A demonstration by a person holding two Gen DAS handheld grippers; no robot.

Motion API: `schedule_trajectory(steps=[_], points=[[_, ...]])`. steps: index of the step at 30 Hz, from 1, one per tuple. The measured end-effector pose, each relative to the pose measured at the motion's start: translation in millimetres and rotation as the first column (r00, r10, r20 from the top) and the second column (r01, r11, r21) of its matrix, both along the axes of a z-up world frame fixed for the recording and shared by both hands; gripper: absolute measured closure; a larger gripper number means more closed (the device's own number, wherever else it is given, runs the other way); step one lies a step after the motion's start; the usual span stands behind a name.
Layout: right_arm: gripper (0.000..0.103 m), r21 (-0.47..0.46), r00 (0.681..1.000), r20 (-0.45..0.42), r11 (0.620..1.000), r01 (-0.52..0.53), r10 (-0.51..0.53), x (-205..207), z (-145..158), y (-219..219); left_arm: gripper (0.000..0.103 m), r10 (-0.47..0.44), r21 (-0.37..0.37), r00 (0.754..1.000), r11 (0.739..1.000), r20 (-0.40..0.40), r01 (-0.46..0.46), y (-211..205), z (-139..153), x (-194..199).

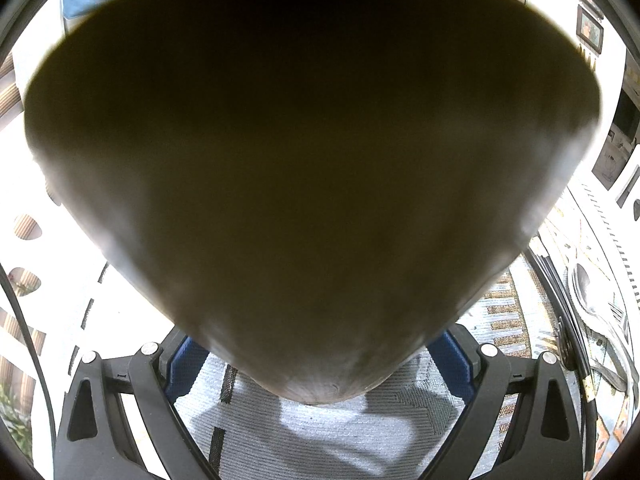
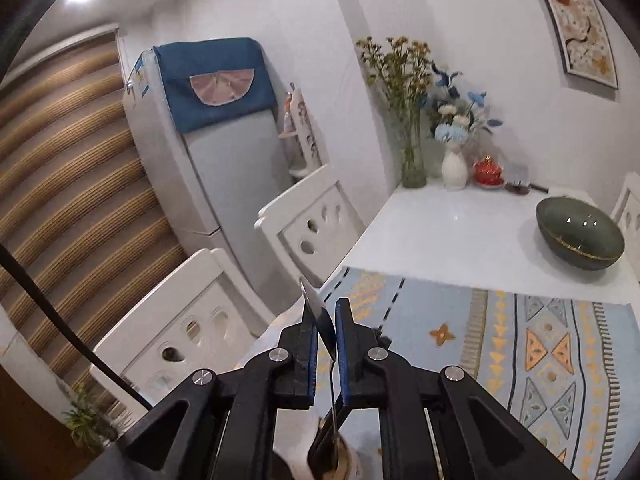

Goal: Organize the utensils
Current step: 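Open the right tool to release the metal spoon into the cup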

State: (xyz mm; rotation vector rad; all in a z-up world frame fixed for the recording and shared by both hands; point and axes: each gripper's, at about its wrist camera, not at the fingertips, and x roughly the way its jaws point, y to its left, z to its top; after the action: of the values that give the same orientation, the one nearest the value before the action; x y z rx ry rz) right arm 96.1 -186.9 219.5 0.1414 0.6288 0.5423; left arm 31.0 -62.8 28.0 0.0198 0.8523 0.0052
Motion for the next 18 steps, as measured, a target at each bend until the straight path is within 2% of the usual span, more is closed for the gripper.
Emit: schedule_trajectory(steps=[7, 10, 13, 15, 16, 17, 18], points=[[0.093, 0.028, 0.999, -0.022, 0.999, -0.029, 0.03, -5, 12, -14, 0.007, 0.0, 0.001, 1.0, 1.0, 0.0, 0.0, -2, 0, 1], [0.093, -0.026, 0.992, -0.082, 0.995, -0.099, 0.097, 0, 2, -4, 0.007, 0.0, 0.002, 1.0, 1.0, -0.001, 0.0, 2, 1, -1], [0.09, -0.013, 0.979, -0.145, 0.989, -0.146, 0.143, 1, -9, 0, 0.007, 0.0, 0.002, 1.0, 1.0, -0.001, 0.0, 6, 2, -2], [0.071, 0.019, 0.978, -0.161, 0.991, -0.135, 0.137, 0, -8, -6, 0.007, 0.0, 0.003, 1.0, 1.0, -0.002, 0.0, 5, 2, -2], [0.05, 0.048, 0.981, -0.146, 0.992, -0.118, 0.124, -1, -4, -13, 0.007, 0.001, 0.004, 1.0, 1.0, -0.004, -0.001, 3, 1, -1], [0.042, 0.064, 0.986, -0.123, 0.992, -0.106, 0.114, -4, 1, -19, 0.007, 0.001, 0.004, 1.0, 1.0, -0.004, -0.001, 5, 2, -2], [0.042, 0.071, 0.989, -0.102, 0.993, -0.1, 0.107, -6, 6, -23, 0.007, 0.001, 0.004, 1.0, 1.0, -0.005, -0.001, 8, 2, -3]])
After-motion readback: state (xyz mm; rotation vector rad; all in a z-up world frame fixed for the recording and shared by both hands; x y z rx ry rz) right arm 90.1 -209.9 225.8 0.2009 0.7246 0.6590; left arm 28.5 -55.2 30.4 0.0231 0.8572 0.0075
